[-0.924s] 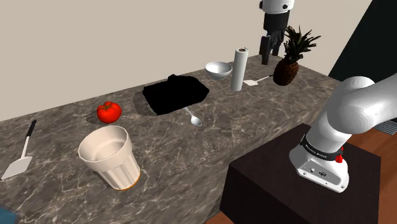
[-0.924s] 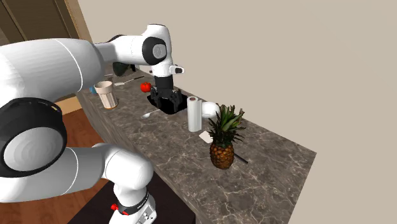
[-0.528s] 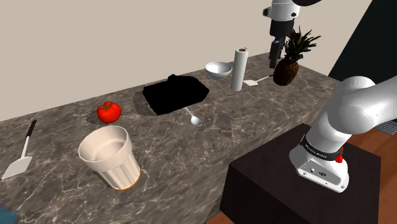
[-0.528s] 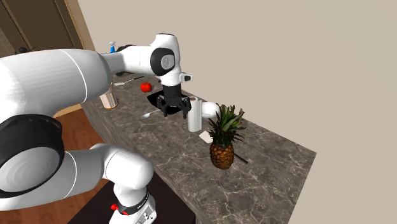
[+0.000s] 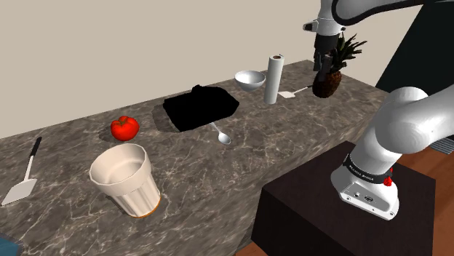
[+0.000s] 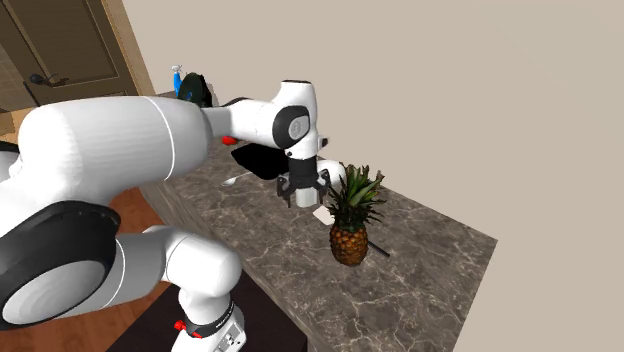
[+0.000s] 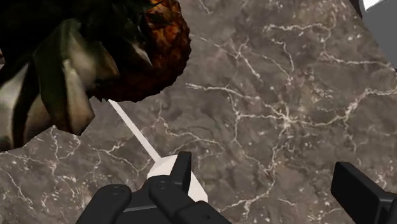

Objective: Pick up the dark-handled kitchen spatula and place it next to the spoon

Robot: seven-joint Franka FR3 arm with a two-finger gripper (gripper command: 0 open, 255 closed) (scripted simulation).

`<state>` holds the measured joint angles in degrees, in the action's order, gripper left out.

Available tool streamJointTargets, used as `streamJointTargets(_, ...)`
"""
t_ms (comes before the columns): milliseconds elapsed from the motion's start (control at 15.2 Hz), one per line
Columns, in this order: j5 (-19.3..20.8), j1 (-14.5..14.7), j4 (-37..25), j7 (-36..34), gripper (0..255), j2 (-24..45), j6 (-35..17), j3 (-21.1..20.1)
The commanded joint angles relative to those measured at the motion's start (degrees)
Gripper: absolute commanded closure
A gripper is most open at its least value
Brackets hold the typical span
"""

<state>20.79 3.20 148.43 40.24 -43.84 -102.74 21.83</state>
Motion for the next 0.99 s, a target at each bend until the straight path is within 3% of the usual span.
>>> streamJointTargets(0, 2.43, 0.88, 0.15, 7.06, 0, 2.21, -3.51, 4.04)
streamJointTargets(462, 5.87, 7.33, -4.35, 31.21, 0, 14.66, -15.68, 19.05)
streamJointTargets(726, 2.22, 14.34, -8.92, 46.83, 0, 24.63, -22.84, 28.71)
streamJointTargets(924, 0.78, 15.69, -8.78, 49.45, 0, 27.32, -25.61, 30.8)
